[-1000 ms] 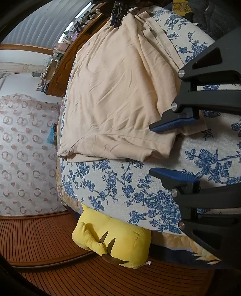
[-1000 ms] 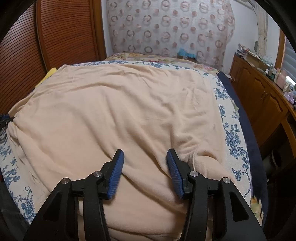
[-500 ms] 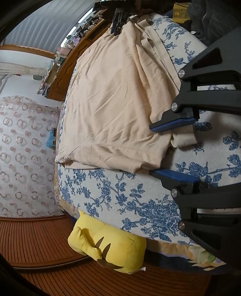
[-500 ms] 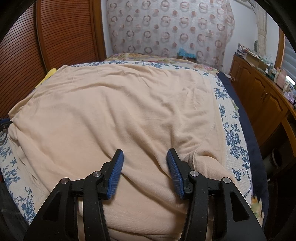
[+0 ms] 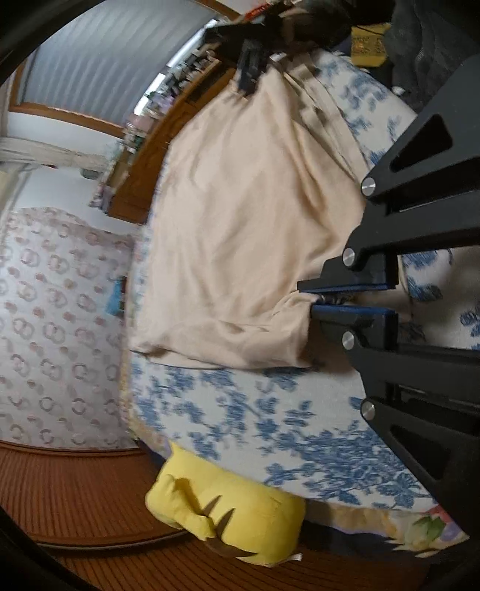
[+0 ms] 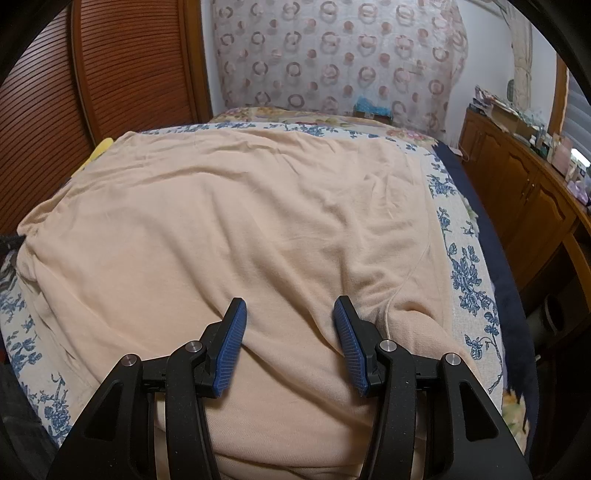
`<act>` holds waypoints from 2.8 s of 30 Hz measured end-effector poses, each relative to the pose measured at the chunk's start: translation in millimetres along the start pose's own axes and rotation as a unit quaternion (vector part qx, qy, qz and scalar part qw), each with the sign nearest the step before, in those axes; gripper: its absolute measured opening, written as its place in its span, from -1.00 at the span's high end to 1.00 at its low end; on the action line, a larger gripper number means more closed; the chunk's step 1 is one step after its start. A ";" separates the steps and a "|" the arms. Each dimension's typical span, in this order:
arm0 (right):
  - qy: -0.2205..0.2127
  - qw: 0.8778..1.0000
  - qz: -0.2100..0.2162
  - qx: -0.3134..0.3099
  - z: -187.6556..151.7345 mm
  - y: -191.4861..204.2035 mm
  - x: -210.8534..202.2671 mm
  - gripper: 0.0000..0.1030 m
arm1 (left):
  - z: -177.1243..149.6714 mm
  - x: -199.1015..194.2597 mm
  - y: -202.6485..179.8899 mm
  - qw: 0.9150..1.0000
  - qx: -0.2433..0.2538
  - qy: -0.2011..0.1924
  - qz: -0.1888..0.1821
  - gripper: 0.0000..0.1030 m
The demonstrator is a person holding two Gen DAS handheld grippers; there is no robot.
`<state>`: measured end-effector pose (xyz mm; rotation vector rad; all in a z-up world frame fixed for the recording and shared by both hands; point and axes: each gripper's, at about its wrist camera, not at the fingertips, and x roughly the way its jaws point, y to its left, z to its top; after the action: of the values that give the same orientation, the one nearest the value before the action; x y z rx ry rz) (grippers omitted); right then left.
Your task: Fold small clothes
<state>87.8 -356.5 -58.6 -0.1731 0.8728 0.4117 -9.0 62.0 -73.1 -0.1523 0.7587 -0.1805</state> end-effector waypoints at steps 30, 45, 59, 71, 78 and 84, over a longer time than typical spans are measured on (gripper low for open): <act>-0.005 1.000 0.009 0.013 4.0 -1.5 -4.2 0.02 | 84.3 -15.3 -80.6 0.989 0.083 -0.103 -0.060 0.97; -0.079 0.996 -0.030 0.020 15.7 -0.6 -77.7 0.02 | 139.2 3.9 -191.6 0.967 0.178 -0.104 -0.150 0.97; -0.082 0.995 -0.033 0.043 0.4 -22.3 -90.7 0.02 | 136.6 23.0 -249.9 0.958 0.214 -0.048 -0.186 0.41; -0.062 0.998 0.020 0.012 14.7 8.9 -52.1 0.02 | 110.2 28.9 -177.1 0.979 0.168 -0.041 -0.112 0.21; -0.034 0.998 0.051 -0.012 26.7 31.7 -20.5 0.02 | 91.2 36.3 -127.4 0.989 0.121 -0.030 -0.076 0.18; -0.001 0.998 0.053 -0.030 24.7 40.5 1.1 0.02 | 78.4 38.4 -94.4 0.994 0.094 -0.026 -0.050 0.15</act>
<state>89.0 -311.7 -43.0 -0.1810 0.8708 0.5378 62.6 -32.6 -23.6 -0.0165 0.6789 -0.3405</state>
